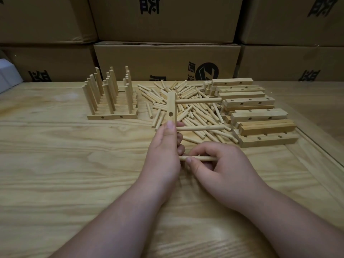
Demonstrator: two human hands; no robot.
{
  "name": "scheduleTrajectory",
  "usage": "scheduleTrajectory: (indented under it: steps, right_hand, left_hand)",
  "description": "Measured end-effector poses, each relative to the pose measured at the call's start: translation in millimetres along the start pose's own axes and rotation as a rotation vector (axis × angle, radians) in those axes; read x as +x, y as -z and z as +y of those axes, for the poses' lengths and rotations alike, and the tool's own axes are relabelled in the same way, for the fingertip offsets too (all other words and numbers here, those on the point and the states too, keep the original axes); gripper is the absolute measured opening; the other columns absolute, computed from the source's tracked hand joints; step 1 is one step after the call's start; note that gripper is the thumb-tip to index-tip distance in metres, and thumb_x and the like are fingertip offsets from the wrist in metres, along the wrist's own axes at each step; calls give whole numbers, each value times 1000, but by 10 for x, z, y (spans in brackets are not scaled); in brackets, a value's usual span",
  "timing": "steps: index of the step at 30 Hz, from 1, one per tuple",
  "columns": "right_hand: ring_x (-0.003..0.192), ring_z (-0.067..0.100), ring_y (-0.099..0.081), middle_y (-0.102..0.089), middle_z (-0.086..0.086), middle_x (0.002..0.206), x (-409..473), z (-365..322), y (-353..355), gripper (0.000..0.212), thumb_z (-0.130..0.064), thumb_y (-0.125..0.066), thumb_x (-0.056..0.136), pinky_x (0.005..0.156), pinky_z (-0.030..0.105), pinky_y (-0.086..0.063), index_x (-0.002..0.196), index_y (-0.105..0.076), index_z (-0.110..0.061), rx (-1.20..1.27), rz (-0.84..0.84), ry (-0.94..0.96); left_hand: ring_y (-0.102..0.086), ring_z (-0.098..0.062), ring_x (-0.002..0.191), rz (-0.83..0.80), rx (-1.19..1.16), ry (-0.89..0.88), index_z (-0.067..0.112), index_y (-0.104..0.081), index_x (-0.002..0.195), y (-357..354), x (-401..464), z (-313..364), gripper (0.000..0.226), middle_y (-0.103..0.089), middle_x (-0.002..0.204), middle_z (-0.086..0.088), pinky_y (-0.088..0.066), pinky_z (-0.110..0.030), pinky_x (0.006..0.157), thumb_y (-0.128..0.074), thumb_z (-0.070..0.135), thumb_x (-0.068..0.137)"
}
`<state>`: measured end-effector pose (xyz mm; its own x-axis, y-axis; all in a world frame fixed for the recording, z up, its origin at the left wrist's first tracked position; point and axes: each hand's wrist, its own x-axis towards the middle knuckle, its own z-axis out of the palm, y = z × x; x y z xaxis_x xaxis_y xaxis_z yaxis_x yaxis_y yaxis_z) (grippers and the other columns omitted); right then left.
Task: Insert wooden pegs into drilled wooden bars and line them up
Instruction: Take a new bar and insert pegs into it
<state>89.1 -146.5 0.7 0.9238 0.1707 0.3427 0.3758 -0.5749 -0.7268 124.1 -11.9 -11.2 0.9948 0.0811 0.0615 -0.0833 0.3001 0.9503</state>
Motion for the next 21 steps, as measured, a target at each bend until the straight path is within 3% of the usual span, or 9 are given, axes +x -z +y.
scheduleTrajectory:
  steps: [6, 11, 15, 19, 21]
  right_hand:
    - [60, 4, -53, -57, -10, 84, 42, 100, -22, 31, -43, -69, 84, 56, 16, -43, 111, -52, -43, 215, 135, -61]
    - [61, 3, -52, -59, -15, 75, 15, 58, 9, 27, -55, -55, 83, 56, 17, -44, 97, -59, -33, 302, 270, -58]
    - [67, 9, -60, -66, -8, 81, -11, 24, -33, 20, -50, -65, 86, 58, 21, -49, 91, -69, -31, 168, 209, -98]
    - [63, 10, -58, -67, -10, 78, -8, -60, -109, 10, -32, -77, 79, 56, 13, -44, 88, -74, -33, 93, 106, -65]
    - [65, 10, -61, -71, -13, 75, 8, -67, -128, 8, -25, -78, 80, 57, 12, -46, 83, -75, -32, 108, 95, -98]
  left_hand:
    - [-46, -7, 53, 73, -149, 119, 30, -71, 93, 9, 36, 18, 36, -52, 74, 5, -41, -24, 47, -41, 46, 107]
    - [-47, -11, 52, 108, -318, 150, 20, -61, 113, 11, 53, 47, 36, -51, 62, 1, -42, -27, 52, -36, 46, 108]
    - [-54, -18, 59, 91, -337, 157, 8, -54, 125, 27, 54, 15, 49, -57, 69, -4, -48, -34, 62, -30, 48, 109]
    - [-59, -27, 67, 58, -365, 222, 6, -54, 114, 27, 81, -24, 61, -59, 83, -11, -57, -43, 68, -28, 60, 105]
    - [-61, -34, 79, 48, -335, 217, 1, -53, 122, 38, 90, -66, 71, -60, 88, -15, -58, -59, 80, -30, 64, 101]
